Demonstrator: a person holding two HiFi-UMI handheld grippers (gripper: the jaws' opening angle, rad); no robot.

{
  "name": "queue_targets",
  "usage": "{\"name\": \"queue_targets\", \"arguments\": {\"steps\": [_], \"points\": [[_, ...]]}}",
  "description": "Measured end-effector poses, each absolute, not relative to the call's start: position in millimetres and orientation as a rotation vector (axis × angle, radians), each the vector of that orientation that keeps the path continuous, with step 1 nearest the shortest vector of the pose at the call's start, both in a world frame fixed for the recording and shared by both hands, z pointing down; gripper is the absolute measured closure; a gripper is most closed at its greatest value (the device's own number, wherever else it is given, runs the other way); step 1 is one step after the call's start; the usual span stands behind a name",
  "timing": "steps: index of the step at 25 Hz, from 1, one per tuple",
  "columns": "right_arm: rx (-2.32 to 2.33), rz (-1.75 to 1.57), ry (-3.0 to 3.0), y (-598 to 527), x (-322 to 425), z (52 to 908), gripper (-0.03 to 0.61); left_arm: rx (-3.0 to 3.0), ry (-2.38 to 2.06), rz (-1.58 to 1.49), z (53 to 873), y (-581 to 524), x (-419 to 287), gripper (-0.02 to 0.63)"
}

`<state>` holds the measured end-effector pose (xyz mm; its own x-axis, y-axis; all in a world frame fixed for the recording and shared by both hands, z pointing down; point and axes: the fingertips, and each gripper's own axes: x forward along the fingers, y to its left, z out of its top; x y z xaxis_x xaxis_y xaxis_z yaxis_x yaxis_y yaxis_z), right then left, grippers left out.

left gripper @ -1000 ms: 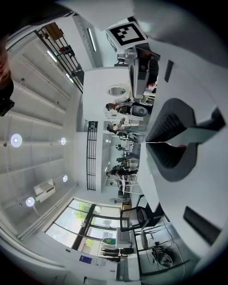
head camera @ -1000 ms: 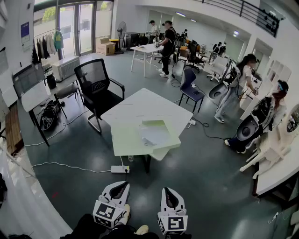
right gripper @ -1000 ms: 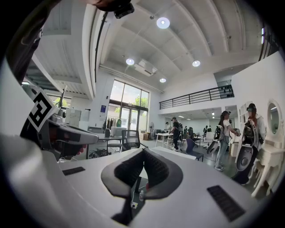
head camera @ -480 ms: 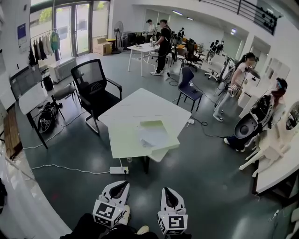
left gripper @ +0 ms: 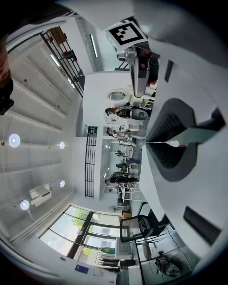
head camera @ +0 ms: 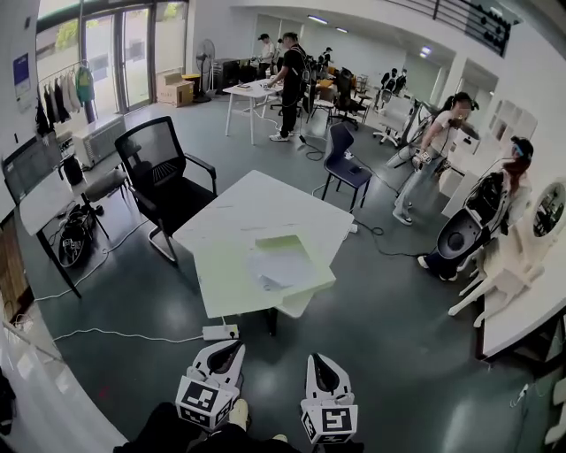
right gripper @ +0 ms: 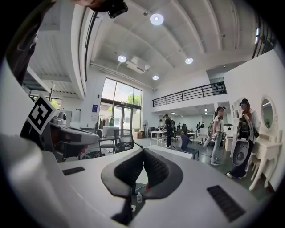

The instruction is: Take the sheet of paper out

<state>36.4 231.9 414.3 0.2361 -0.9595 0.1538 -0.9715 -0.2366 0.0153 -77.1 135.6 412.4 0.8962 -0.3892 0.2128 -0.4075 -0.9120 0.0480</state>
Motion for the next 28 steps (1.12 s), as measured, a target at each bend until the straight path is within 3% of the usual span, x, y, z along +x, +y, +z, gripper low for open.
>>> {"name": "queue_targets", "arguments": {"steps": [15,28], "points": [[2.513,0.132,-1.721,147.5,50.4,403.2,0.563,3.030,-0.449,0.259,402.4,33.7,-50.5,0.589],[2.448,0.171,-1.742,51.5,118.0,424.3,0.563,2.965,-0.547,0.273,429.2,-61.1,-4.2,0.589]]}}
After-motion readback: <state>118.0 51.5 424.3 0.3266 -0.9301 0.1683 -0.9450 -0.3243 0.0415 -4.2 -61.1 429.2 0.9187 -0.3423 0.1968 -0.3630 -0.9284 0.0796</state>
